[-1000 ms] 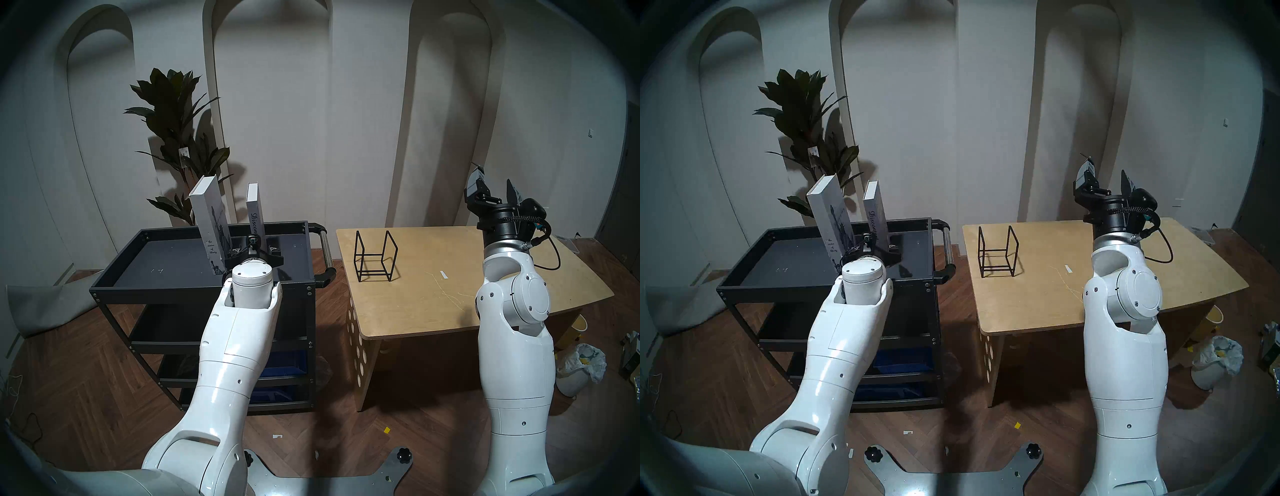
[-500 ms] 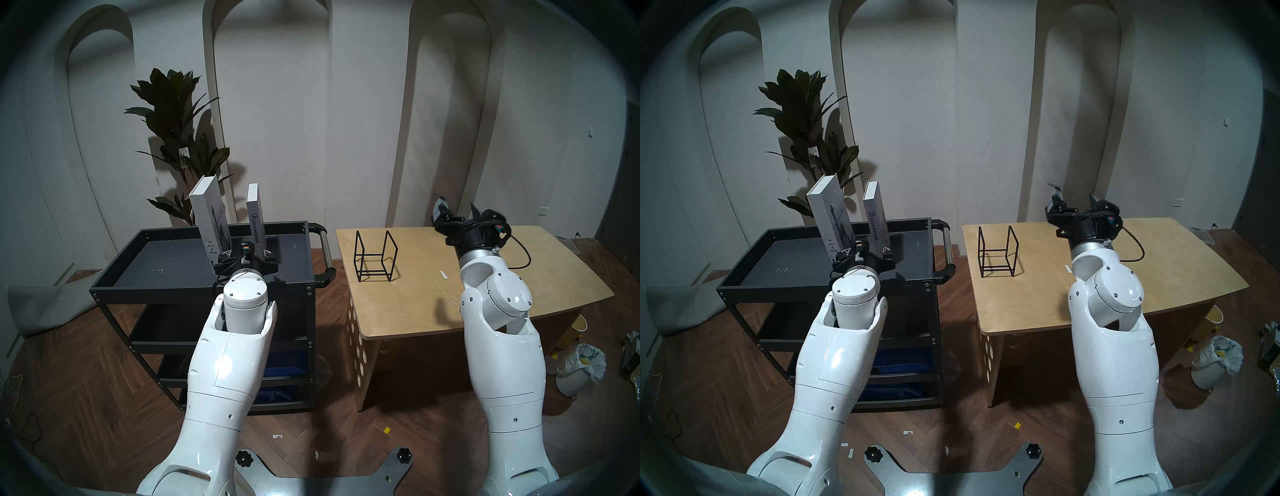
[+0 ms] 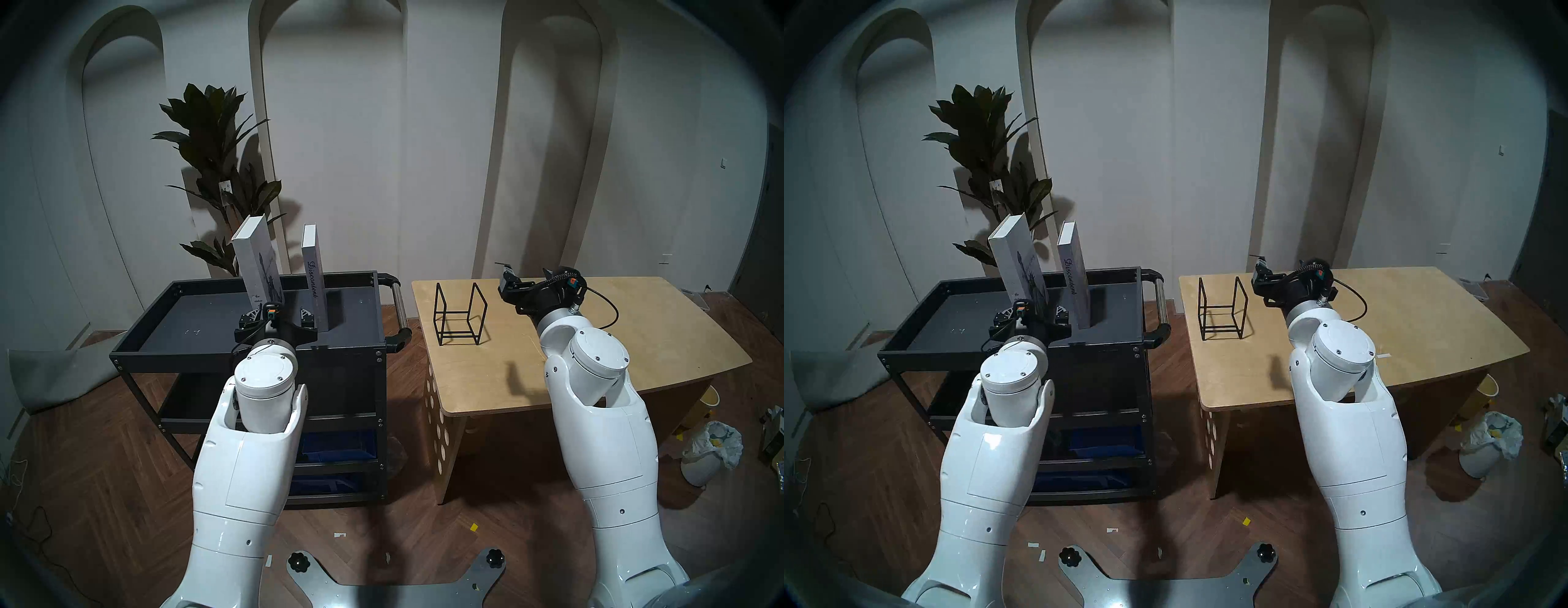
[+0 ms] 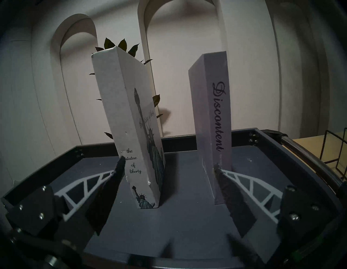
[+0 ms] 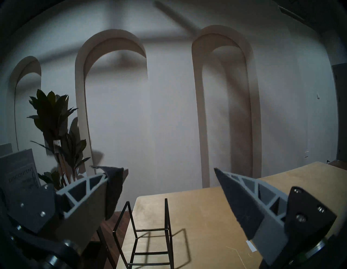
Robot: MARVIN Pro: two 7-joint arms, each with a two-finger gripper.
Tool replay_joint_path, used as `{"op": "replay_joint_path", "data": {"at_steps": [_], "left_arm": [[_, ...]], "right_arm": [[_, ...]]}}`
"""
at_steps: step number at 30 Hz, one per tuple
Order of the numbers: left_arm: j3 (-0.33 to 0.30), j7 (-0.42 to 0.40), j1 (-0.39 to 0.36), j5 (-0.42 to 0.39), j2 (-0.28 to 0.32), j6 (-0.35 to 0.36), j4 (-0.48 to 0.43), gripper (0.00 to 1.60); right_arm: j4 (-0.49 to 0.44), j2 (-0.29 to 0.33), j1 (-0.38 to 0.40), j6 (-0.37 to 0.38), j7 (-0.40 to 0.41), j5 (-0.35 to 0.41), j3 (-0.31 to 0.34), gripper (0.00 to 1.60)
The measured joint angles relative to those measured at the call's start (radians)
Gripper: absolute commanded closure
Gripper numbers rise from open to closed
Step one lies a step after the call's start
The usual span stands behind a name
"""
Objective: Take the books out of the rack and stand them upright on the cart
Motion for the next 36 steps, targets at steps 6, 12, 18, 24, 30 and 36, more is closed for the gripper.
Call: {"op": "replay_joint_path", "data": {"at_steps": [6, 12, 18, 24, 30, 36], "left_arm": [[-0.037, -0.065, 0.054, -0.043, 0.028, 0.025, -0.072, 0.0], [-0.059, -0.081, 0.088, -0.046, 0.054, -0.006, -0.093, 0.0], [-0.068, -0.081, 0.082, -0.022, 0.079, -0.086, -0.051, 0.0], [-0.08, -0.091, 0.068, -0.016, 0.095, -0.115, -0.024, 0.0], [-0.098, -0.114, 0.061, -0.025, 0.107, -0.123, -0.029, 0.0], [-0.124, -0.147, 0.069, -0.057, 0.118, -0.116, -0.061, 0.0]], "right_arm": [[0.022, 0.018, -0.009, -0.049, 0.101, 0.041, -0.006, 0.0], [0.054, 0.026, -0.024, -0.091, 0.149, 0.064, -0.005, 0.0], [0.055, 0.024, -0.038, -0.096, 0.158, 0.077, -0.001, 0.0], [0.04, 0.02, -0.054, -0.078, 0.166, 0.087, -0.021, 0.0], [0.026, 0.02, -0.086, -0.135, 0.182, 0.045, -0.051, 0.0], [0.012, 0.011, -0.115, -0.213, 0.182, 0.005, -0.056, 0.0]]}}
